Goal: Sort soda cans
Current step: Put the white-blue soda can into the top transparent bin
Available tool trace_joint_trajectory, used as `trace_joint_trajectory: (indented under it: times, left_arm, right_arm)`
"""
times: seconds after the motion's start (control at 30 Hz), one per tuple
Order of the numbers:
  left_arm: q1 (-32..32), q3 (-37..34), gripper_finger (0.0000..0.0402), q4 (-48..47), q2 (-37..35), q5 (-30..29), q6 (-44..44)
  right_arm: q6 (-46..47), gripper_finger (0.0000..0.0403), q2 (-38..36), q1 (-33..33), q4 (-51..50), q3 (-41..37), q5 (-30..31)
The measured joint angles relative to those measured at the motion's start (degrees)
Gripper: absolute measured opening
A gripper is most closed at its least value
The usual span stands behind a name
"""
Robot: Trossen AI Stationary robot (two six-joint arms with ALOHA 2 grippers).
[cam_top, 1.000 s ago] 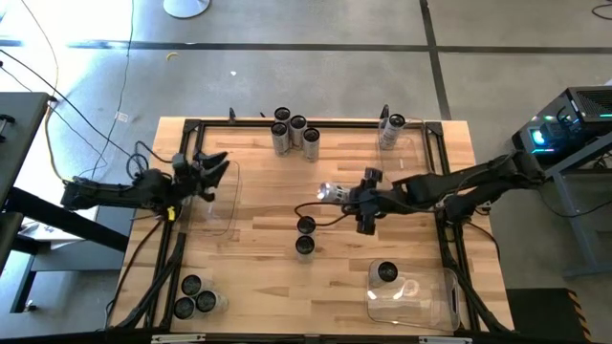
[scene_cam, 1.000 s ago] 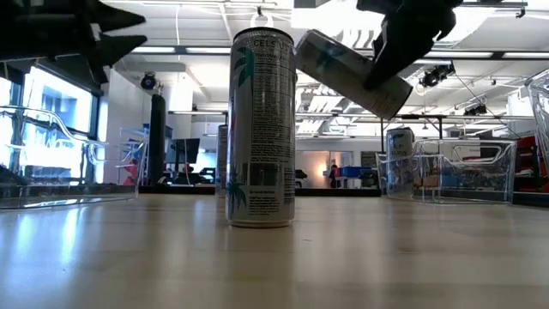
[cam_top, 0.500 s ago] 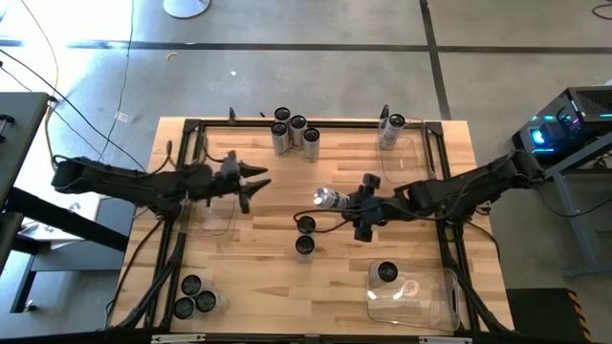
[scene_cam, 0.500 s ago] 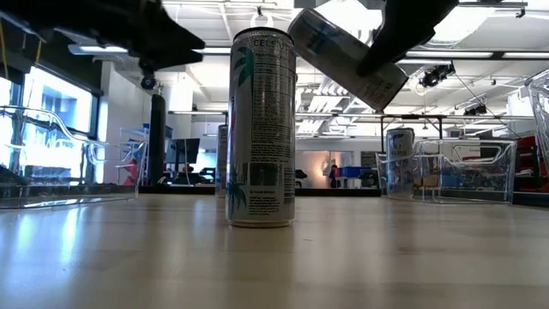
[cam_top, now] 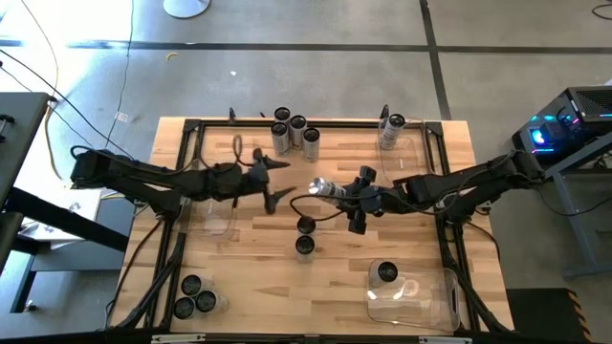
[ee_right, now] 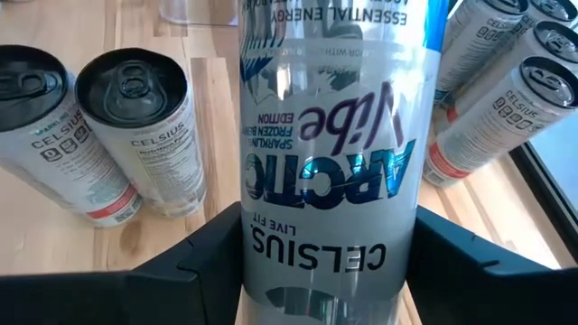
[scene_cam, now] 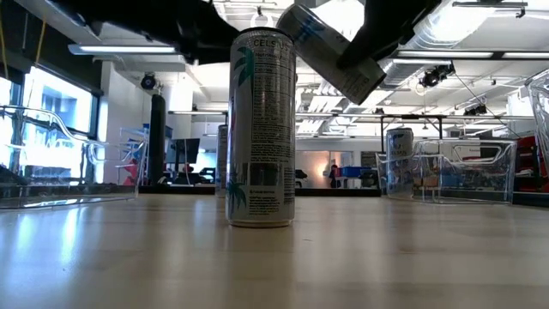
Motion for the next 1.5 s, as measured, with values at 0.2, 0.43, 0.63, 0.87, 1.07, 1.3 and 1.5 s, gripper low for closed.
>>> trace_joint_trajectory:
  times: [0.2, 0.43, 0.63, 0.87, 1.07, 1.3, 1.5]
  left_arm:
    - [0.0, 3.9, 0.0325, 1.8, 5.7, 2.4, 3.2]
    - [0.9, 8.7, 0.0325, 3.1, 10.2, 13.3, 2.7]
    - [1.1, 11.0, 0.0325, 4.9, 13.1, 14.3, 1.8]
    - [2.4, 14.0, 0.0325, 4.9, 16.9, 21.0, -0.7]
    - [2.7, 14.8, 0.0322, 6.2, 18.6, 24.5, -1.8]
    - [3.2, 14.8, 0.0279, 7.1, 18.3, 26.8, -4.3]
    - [3.5, 14.8, 0.0247, 7.0, 18.3, 27.6, -2.9]
  right_arm:
    - [0.0, 0.0226, 0.0, -0.3, 0.0, 0.0, -0.2]
    - [0.0, 0.0226, 0.0, -0.3, 0.0, 0.0, -0.2]
    - [-1.2, 0.0226, 0.0, -0.3, 0.0, 0.0, -0.2]
    - [-4.2, 0.0226, 0.0, -0.3, 0.0, 0.0, 0.0]
    - [-4.8, 0.0226, 0.0, -0.3, -0.2, 0.0, -0.2]
    - [-5.1, 0.0226, -0.1, -0.2, -0.1, 0.0, -0.4]
    - [-4.9, 0.0226, -0.1, -0.2, -0.2, 0.0, 0.2]
